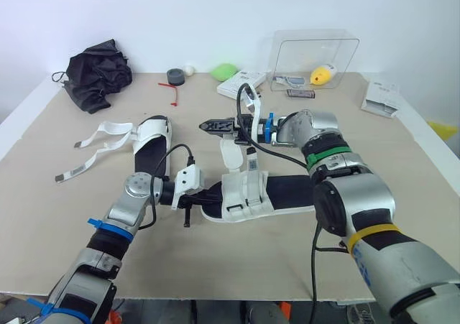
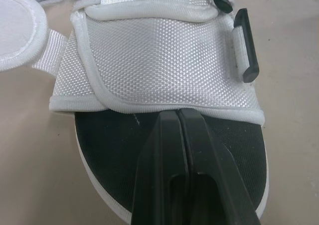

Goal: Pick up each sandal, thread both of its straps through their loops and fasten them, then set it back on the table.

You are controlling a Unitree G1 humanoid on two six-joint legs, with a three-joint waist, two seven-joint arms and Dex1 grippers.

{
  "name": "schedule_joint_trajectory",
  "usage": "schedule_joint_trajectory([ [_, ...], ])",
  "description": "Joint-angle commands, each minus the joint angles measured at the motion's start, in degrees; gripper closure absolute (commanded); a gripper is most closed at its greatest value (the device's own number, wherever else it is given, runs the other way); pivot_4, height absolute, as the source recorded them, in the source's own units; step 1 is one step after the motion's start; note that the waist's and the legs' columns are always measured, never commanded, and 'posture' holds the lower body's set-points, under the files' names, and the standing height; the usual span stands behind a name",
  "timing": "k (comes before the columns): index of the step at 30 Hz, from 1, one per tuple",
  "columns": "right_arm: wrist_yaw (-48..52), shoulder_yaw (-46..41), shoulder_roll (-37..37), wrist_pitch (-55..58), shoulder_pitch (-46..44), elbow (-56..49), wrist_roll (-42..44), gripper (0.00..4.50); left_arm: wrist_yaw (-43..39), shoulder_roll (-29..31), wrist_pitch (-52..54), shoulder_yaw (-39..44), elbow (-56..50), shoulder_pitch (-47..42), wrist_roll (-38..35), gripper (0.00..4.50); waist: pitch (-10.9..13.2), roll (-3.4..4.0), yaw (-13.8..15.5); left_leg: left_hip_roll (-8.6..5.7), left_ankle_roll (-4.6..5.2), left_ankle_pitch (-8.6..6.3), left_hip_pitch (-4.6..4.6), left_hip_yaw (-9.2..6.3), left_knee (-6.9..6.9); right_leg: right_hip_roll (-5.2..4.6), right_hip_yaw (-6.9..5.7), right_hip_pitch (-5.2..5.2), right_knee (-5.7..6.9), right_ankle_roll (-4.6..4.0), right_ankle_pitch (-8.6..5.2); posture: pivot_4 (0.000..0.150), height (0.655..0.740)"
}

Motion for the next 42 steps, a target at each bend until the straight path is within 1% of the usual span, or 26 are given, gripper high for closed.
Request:
schedule_joint_trajectory([
  [1, 0.4, -2.4, 0.6, -3.2, -3.6, 1.0, -1.0, 0.03, 0.1, 1.4, 3.1, -3.5, 3.7, 3.5, 3.9, 4.5, 0.0, 0.0, -0.1, 0.0, 0.0, 0.0, 0.01, 0.0, 0.0, 0.0, 0.0, -0.01, 0.03, -0.01, 0.0, 0.15, 0.74],
  [6, -1.3, -4.5, 0.4, -6.0, -5.3, 3.0, -2.0, 0.03, 0.2, 1.4, 3.2, -3.6, 3.6, 3.6, 3.9, 4.5, 0.0, 0.0, -0.1, 0.0, -0.01, 0.01, 0.01, -0.01, 0.0, 0.01, 0.0, -0.02, 0.06, -0.02, 0.0, 0.15, 0.74],
  [11, -0.8, -5.2, 0.5, -6.6, -5.4, 3.5, -3.0, 0.03, 0.3, 1.1, 3.2, -3.7, 3.7, 3.5, 4.0, 4.5, 0.0, 0.0, -0.1, 0.0, -0.01, 0.01, 0.01, -0.01, 0.0, 0.0, 0.0, -0.03, 0.06, -0.03, 0.0, 0.15, 0.74],
  [14, -0.9, -5.6, 0.4, -7.1, -4.9, 3.3, -3.5, 0.75, 0.4, 1.0, 3.2, -3.7, 3.7, 3.4, 3.9, 4.5, 0.0, 0.0, 0.0, 0.0, -0.02, 0.01, 0.01, 0.0, 0.0, 0.0, 0.01, -0.03, 0.07, -0.03, 0.0, 0.15, 0.74],
  [15, -0.5, -5.6, 0.3, -7.0, -4.7, 3.0, -3.7, 1.19, 0.4, 0.9, 3.2, -3.8, 3.8, 3.4, 3.9, 4.5, 0.0, 0.0, -0.1, -0.01, -0.02, 0.01, 0.01, 0.0, 0.0, 0.0, 0.01, -0.03, 0.07, -0.03, 0.0, 0.15, 0.74],
  [16, -0.3, -5.8, 0.3, -7.2, -4.5, 2.8, -3.7, 1.46, 0.4, 0.8, 3.2, -3.8, 3.8, 3.4, 3.9, 4.5, 0.0, 0.0, -0.1, 0.0, -0.01, 0.01, 0.01, 0.0, 0.0, 0.0, 0.01, -0.03, 0.07, -0.03, 0.0, 0.15, 0.74],
  [19, 1.2, -5.5, 0.0, -7.2, -4.2, 1.8, -4.0, 2.79, 0.4, 0.6, 3.1, -3.9, 4.0, 3.4, 4.0, 4.5, 0.0, 0.0, 0.0, -0.01, -0.02, 0.01, 0.01, 0.0, 0.0, 0.0, 0.01, -0.02, 0.07, -0.03, 0.0, 0.15, 0.74],
  [22, 3.1, -4.9, -0.3, -7.3, -3.6, -0.2, -4.4, 4.26, 0.3, 0.4, 3.1, -4.1, 4.2, 3.3, 4.0, 4.5, 0.0, 0.0, 0.0, -0.01, -0.02, 0.01, 0.01, 0.0, 0.0, 0.0, 0.01, -0.02, 0.07, -0.03, 0.0, 0.15, 0.74],
  [23, 3.9, -4.3, -0.4, -7.5, -3.2, -1.3, -4.7, 4.39, 0.3, 0.3, 3.0, -4.1, 4.3, 3.2, 4.0, 4.5, 0.0, 0.0, 0.0, -0.01, -0.02, 0.01, 0.01, 0.0, 0.0, 0.0, 0.01, -0.02, 0.07, -0.03, 0.0, 0.15, 0.74],
  [25, 5.7, -2.4, -0.8, -9.2, -0.9, -6.3, -5.7, 4.39, 0.3, 0.0, 2.9, -4.2, 4.6, 3.0, 4.0, 4.5, 0.0, 0.0, 0.0, -0.02, -0.02, 0.01, 0.01, -0.01, 0.0, -0.01, 0.01, -0.02, 0.07, -0.03, 0.0, 0.15, 0.74],
  [27, 8.6, 0.7, -1.3, -13.0, 4.2, -16.6, -6.8, 4.39, 0.3, -0.2, 2.9, -4.3, 4.7, 2.9, 4.1, 4.5, 0.0, 0.0, 0.1, -0.03, -0.02, 0.01, 0.0, -0.02, 0.01, -0.02, 0.0, -0.01, 0.07, -0.02, 0.0, 0.15, 0.74],
  [28, 10.2, 1.5, -1.7, -12.3, 6.6, -21.7, -6.1, 4.39, 0.2, -0.2, 2.9, -4.3, 4.7, 2.9, 4.0, 4.5, 0.0, 0.0, 0.1, -0.04, -0.02, 0.01, -0.02, -0.05, 0.05, -0.03, -0.02, 0.0, 0.09, 0.03, -0.03, 0.15, 0.74],
  [29, 11.6, 2.7, -2.4, -11.6, 9.7, -28.4, -5.2, 4.39, 0.2, -0.3, 2.9, -4.3, 4.7, 2.9, 4.1, 4.5, 0.0, 0.0, 0.1, -0.06, -0.02, 0.01, -0.03, -0.07, 0.05, -0.04, -0.03, 0.01, 0.09, 0.07, -0.06, 0.15, 0.74],
  [31, 14.2, 5.8, -5.0, -11.3, 18.8, -46.4, -3.3, 4.39, 0.2, -0.4, 2.9, -4.3, 4.8, 2.9, 4.1, 4.5, 0.0, 0.0, 0.2, -0.1, -0.03, 0.01, -0.07, -0.09, 0.05, -0.09, -0.04, 0.0, 0.1, 0.13, -0.09, 0.15, 0.74],
  [33, 15.5, 8.0, -7.3, -13.0, 26.2, -59.0, -2.7, 4.39, 0.2, -0.4, 2.8, -4.3, 4.9, 2.9, 4.1, 4.5, 0.0, -0.01, 0.3, -0.14, -0.04, 0.0, -0.11, -0.18, 0.06, -0.14, -0.12, 0.02, 0.09, 0.19, -0.12, 0.15, 0.74],
  [34, 15.9, 8.9, -8.3, -14.0, 28.8, -63.2, -2.8, 4.39, 0.2, -0.4, 2.8, -4.3, 4.9, 2.9, 4.1, 4.5, 0.0, -0.01, 0.3, -0.15, -0.05, -0.01, -0.1, -0.16, 0.07, -0.16, -0.12, 0.02, 0.1, 0.2, -0.13, 0.15, 0.74],
  [36, 18.8, 13.0, -13.1, -19.2, 36.8, -72.8, -5.0, 4.39, 0.1, -0.4, 2.8, -4.3, 5.1, 2.8, 4.0, 4.5, 0.0, -0.01, 0.3, -0.22, -0.07, -0.02, -0.1, -0.23, 0.06, -0.22, -0.16, 0.06, 0.09, 0.24, -0.16, 0.15, 0.74],
  [37, 19.3, 14.5, -14.6, -21.9, 39.6, -75.3, -6.2, 4.39, 0.1, -0.5, 3.0, -4.1, 5.1, 2.8, 3.8, 4.5, 0.0, -0.02, 0.3, -0.23, -0.07, -0.02, -0.06, -0.2, 0.07, -0.24, -0.15, 0.07, 0.09, 0.3, -0.2, 0.15, 0.74],
  [38, 19.4, 15.5, -15.7, -23.7, 41.4, -76.9, -6.8, 4.39, 0.1, -0.5, 3.1, -4.0, 5.1, 2.8, 3.7, 4.5, 0.0, -0.06, 0.2, -0.26, -0.07, -0.01, -0.04, -0.22, 0.08, -0.26, -0.16, 0.11, 0.08, 0.59, -0.36, 0.15, 0.74],
  [40, 17.9, 16.4, -15.7, -27.9, 42.3, -76.5, -8.4, 4.39, -0.2, -0.4, 2.8, -4.2, 5.3, 2.8, 3.8, 4.5, 0.0, -0.07, 0.0, -0.25, -0.17, 0.05, 0.07, -0.15, 0.1, -0.25, -0.1, 0.16, 0.08, 0.66, -0.41, 0.15, 0.74],
  [42, 16.4, 18.7, -15.6, -37.1, 43.0, -74.3, -13.2, 4.39, -0.4, -0.4, 2.5, -4.3, 5.8, 2.6, 3.9, 4.5, 0.0, -0.1, 0.0, -0.21, -0.33, 0.16, 0.17, -0.06, 0.1, -0.23, -0.06, 0.17, 0.08, 0.6, -0.34, 0.15, 0.74],
])
